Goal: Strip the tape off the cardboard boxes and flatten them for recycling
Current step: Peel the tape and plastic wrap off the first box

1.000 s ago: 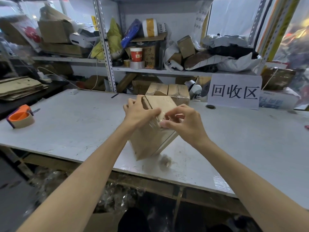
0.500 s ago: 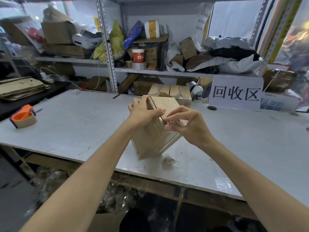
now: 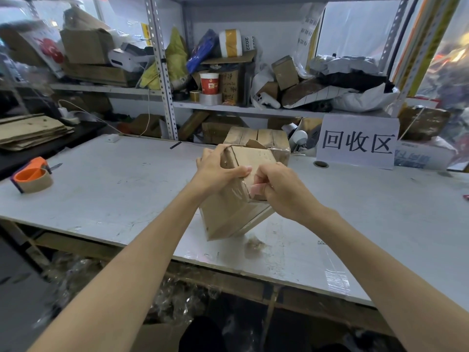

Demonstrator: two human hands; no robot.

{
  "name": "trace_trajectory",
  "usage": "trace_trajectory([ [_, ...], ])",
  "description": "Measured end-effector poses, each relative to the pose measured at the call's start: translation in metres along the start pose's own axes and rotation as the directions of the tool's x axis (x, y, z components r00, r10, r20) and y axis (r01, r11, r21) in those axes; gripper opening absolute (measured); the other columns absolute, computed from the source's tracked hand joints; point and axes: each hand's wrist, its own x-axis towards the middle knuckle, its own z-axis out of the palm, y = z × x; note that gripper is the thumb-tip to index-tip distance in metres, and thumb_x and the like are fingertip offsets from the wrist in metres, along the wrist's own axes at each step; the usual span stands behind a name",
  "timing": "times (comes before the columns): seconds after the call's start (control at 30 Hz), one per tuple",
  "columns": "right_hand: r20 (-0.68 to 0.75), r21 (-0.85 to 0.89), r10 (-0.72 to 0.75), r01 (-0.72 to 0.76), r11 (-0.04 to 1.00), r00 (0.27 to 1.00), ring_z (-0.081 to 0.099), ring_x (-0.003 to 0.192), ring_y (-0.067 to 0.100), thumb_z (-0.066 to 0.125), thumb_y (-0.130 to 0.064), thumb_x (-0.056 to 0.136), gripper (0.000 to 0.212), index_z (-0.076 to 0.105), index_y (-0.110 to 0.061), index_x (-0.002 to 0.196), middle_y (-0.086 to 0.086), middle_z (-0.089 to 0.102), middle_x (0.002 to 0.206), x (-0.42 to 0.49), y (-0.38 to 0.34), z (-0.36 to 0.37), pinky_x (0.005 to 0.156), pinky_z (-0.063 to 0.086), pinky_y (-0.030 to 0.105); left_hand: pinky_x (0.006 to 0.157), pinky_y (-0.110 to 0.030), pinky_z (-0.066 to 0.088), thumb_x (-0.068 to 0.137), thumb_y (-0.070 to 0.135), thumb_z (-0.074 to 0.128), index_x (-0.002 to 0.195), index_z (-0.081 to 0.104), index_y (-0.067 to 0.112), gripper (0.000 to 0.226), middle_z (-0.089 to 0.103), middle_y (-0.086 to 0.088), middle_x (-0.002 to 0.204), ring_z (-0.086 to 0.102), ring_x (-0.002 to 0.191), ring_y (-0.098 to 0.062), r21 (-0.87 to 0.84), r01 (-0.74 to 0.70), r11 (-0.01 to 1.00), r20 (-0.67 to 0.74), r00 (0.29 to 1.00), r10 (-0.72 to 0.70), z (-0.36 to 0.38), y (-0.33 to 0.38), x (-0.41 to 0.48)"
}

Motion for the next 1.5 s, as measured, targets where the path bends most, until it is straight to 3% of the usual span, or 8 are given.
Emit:
trace_trajectory([
  [0.2, -0.022, 0.310, -0.049, 0.053, 0.949, 0.999, 0.064, 0.079, 0.019, 0.071, -0.001, 0.081, 0.015, 0.059, -0.008, 0.075, 0.003, 0.065, 0.079, -0.003, 0.003, -0.009, 0.076, 0.052, 0.028, 0.106, -0.039, 0.034, 0.080, 0.054, 0.073, 0.142, 0.040, 0.030, 0.074, 0.036, -0.001, 0.122, 0.032, 0.128, -0.025, 0.009, -0.011, 1.000, 0.000, 1.000, 0.011, 0.000, -0.002, 0.001],
  [0.5, -0.122, -0.086, -0.125, 0.115, 0.990, 0.985, 0.049, 0.063, 0.020, 0.054, 0.006, 0.084, 0.018, 0.045, -0.010, 0.082, 0.007, 0.058, 0.072, -0.002, 0.004, -0.001, 0.053, 0.034, 0.025, 0.106, -0.044, 0.041, 0.074, 0.051, 0.080, 0.128, 0.050, 0.026, 0.067, 0.040, -0.002, 0.117, 0.039, 0.125, -0.028, -0.065, 0.030, 0.997, -0.104, 0.994, -0.037, 0.005, -0.006, 0.006],
  [0.67, -0.140, 0.190, -0.002, 0.029, 0.981, 0.990, 0.061, 0.065, 0.020, 0.070, 0.000, 0.080, 0.043, 0.050, -0.016, 0.116, 0.003, 0.063, 0.070, -0.005, 0.005, -0.009, 0.064, 0.053, 0.033, 0.109, -0.049, 0.032, 0.069, 0.080, 0.062, 0.148, 0.022, 0.035, 0.100, 0.029, -0.002, 0.145, 0.030, 0.136, -0.028, -0.077, 0.060, 0.995, 0.061, 0.997, -0.056, 0.013, -0.013, 0.002],
  [0.77, -0.141, 0.259, 0.113, -0.073, 0.963, 0.984, 0.063, 0.071, 0.027, 0.072, -0.016, 0.082, 0.016, 0.067, -0.012, 0.097, 0.009, 0.067, 0.074, -0.004, 0.008, -0.014, 0.069, 0.054, 0.042, 0.110, -0.051, 0.029, 0.047, 0.082, 0.068, 0.152, -0.002, 0.046, 0.131, 0.016, 0.005, 0.154, 0.023, 0.138, -0.026, -0.055, -0.024, 0.998, 0.078, 0.997, 0.028, 0.019, -0.018, -0.007],
  [0.87, -0.157, 0.297, 0.212, -0.158, 0.942, 0.965, 0.065, 0.068, 0.020, 0.076, -0.025, 0.080, 0.016, 0.069, -0.012, 0.087, 0.008, 0.069, 0.075, -0.001, 0.011, -0.016, 0.059, 0.054, 0.030, 0.111, -0.052, 0.029, 0.034, 0.076, 0.080, 0.150, -0.019, 0.045, 0.156, 0.011, 0.008, 0.149, 0.022, 0.132, -0.027, 0.197, -0.190, 0.962, 0.043, 0.982, 0.185, 0.033, -0.020, -0.018],
  [1.0, -0.216, 0.323, 0.206, -0.130, 0.938, 0.954, 0.062, 0.058, 0.001, 0.074, -0.012, 0.081, 0.006, 0.070, -0.014, 0.077, -0.002, 0.067, 0.068, -0.001, 0.009, -0.018, 0.053, 0.045, 0.010, 0.107, -0.054, 0.033, 0.041, 0.068, 0.085, 0.153, -0.016, 0.038, 0.153, 0.021, -0.003, 0.145, 0.028, 0.126, -0.029, 0.300, -0.237, 0.924, -0.033, 0.965, 0.258, 0.035, -0.014, -0.015],
  [1.33, -0.184, 0.333, 0.078, -0.012, 0.943, 0.980, 0.057, 0.088, 0.020, 0.065, 0.008, 0.082, 0.014, 0.064, -0.005, 0.076, 0.006, 0.057, 0.089, -0.009, 0.006, -0.029, 0.089, 0.048, 0.031, 0.107, -0.057, 0.034, 0.042, 0.067, 0.085, 0.152, -0.015, 0.043, 0.150, 0.025, -0.004, 0.141, 0.029, 0.125, -0.030, 0.238, -0.195, 0.951, -0.093, 0.970, 0.222, 0.016, -0.011, -0.002],
  [1.5, -0.185, 0.542, 0.104, 0.013, 0.840, 0.977, 0.065, 0.082, 0.018, 0.067, 0.000, 0.083, 0.008, 0.066, -0.004, 0.076, 0.017, 0.065, 0.092, -0.017, 0.013, -0.034, 0.078, 0.054, 0.027, 0.105, -0.055, 0.037, 0.041, 0.066, 0.085, 0.148, -0.001, 0.055, 0.138, 0.021, -0.005, 0.143, 0.030, 0.126, -0.034, 0.150, -0.265, 0.952, -0.136, 0.949, 0.286, 0.010, -0.024, -0.003],
])
